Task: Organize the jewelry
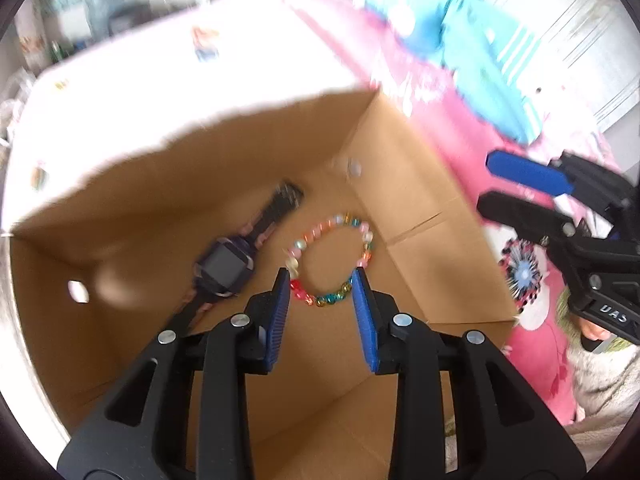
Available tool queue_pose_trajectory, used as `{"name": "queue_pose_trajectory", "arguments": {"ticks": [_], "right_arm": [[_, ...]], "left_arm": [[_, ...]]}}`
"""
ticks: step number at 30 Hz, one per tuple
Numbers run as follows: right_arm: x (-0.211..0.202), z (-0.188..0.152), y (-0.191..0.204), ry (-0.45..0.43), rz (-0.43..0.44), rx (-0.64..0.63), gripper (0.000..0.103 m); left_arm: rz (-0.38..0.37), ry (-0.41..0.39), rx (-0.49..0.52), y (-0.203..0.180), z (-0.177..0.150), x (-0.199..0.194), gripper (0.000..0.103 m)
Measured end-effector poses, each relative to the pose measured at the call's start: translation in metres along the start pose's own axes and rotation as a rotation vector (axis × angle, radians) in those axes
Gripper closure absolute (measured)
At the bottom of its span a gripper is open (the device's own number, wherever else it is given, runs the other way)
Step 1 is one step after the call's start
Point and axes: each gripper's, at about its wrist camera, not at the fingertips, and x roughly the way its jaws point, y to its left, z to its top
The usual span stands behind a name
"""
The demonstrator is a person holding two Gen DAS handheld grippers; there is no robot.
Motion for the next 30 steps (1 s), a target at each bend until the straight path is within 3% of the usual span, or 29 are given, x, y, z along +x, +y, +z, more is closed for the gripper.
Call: {"name": "queue_pose_trajectory", "arguments": {"ticks": [2, 6, 9, 14, 19, 25, 30], "right_arm": [[-0.020, -0.006, 0.004, -0.060, 0.008, 0.027, 0.059], [-0.049, -0.025, 0.012, -0.132, 0.046, 0.078, 0.053], [-0.058, -0.045, 0.023, -0.135, 0.091, 0.117, 0.052], [-0.051, -0.087, 0.041, -0.105, 0.145, 0.182, 0.042], [-0.020, -0.127, 0.041, -0.019, 0.204, 0.311, 0.042], [0.024, -0.172, 0.037, 0.081, 0.208, 0.477, 0.042], [0.047, -0.182, 0.042, 0.106, 0.139, 0.470, 0.053]], "left_arm": [[0.015, -0.078, 0.010, -0.005, -0.003, -0.025, 0.060], [0.054, -0.260, 0.051, -0.012, -0.040, -0.088, 0.046], [0.079, -0.348, 0.069, -0.014, -0.071, -0.119, 0.037], [0.070, -0.417, 0.053, -0.012, -0.130, -0.135, 0.021], [0.125, -0.378, -0.026, -0.005, -0.174, -0.101, 0.021], [0.195, -0.325, -0.069, -0.006, -0.202, -0.050, 0.022], [0.191, -0.323, -0.003, -0.017, -0.200, -0.021, 0.064]]}}
